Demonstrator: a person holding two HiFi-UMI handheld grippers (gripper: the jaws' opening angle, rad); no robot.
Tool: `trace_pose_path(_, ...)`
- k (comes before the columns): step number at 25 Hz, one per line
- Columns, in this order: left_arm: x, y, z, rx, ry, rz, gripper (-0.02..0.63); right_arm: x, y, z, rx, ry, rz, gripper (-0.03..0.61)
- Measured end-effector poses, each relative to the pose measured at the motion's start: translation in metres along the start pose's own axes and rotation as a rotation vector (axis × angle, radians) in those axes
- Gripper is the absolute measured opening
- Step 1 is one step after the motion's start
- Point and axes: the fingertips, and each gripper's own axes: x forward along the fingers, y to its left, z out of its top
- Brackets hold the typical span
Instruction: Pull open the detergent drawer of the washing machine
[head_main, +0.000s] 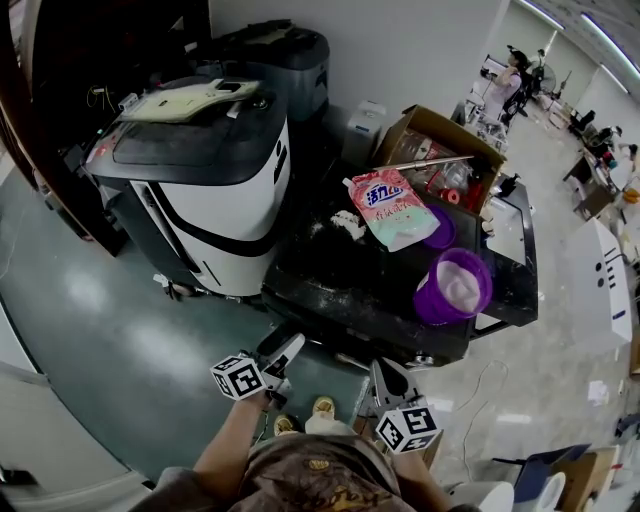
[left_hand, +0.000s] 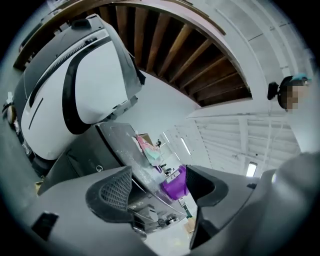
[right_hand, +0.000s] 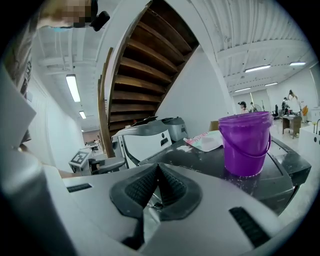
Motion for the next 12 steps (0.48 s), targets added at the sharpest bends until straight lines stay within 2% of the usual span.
trace_pose_path(5,0.010,0.045,-0.019,-0.013,0.042,0.054,0.336,-0.002,-0.004,-0.002,-0.006,0.010,-0.008,0.002)
trace_pose_path(12,0.030,0.095,-0.034,-0.179,-0.015,0.032,0.336,-0.014,-0.022,-0.013,-0.006,0.047,-0.057,0.002)
